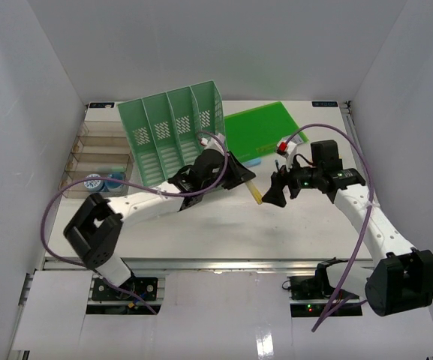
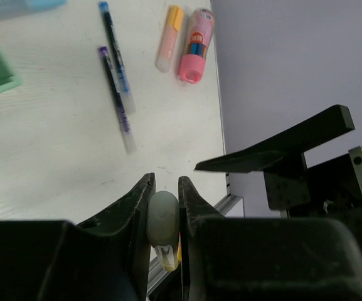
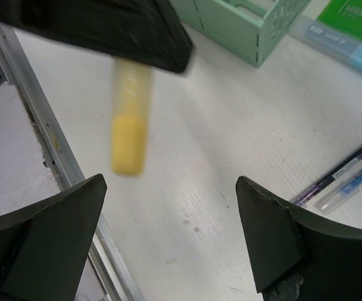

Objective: Organize the desk

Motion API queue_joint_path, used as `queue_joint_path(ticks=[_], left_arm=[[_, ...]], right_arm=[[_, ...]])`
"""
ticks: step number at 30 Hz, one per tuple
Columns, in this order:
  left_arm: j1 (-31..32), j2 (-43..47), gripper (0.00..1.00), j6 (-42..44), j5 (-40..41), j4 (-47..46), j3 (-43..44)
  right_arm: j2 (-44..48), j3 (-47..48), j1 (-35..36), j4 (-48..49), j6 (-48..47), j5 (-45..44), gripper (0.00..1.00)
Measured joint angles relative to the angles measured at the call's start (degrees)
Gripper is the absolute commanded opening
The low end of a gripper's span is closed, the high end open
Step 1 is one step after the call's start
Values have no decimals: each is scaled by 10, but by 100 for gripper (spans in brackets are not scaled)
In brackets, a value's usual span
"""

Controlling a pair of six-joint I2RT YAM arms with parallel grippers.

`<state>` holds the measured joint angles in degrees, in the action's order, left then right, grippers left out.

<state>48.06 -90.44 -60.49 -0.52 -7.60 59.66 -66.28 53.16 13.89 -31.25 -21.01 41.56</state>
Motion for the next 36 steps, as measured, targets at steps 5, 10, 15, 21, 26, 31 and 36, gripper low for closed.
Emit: queue_joint_path(ticks=[5,10,15,21,26,31,36], left_arm=[[-71,239,0,32,48,135,-48],[-348,442,0,66,57,256,-61],[-562,434,0,107,-6,318,-37],[-772,334,0,90,-131,304,-72],[-811,210,0,56,-162,251,-65],[-810,71,0,45,-169,227,-7],[-810,-8,4,40,-159,220,47]], right_arm=[[42,-16,-60,2,-52,82,91],[31,-53,-94,5,-79,136,91],[16,-65,-121,3,-84,151,91],[17,-66,-129,3,-87,167,91],[17,-69,-146,3,-87,174,91],[17,-69,-157,4,-86,177,91],[17,-69,-164,4,-86,178,91]])
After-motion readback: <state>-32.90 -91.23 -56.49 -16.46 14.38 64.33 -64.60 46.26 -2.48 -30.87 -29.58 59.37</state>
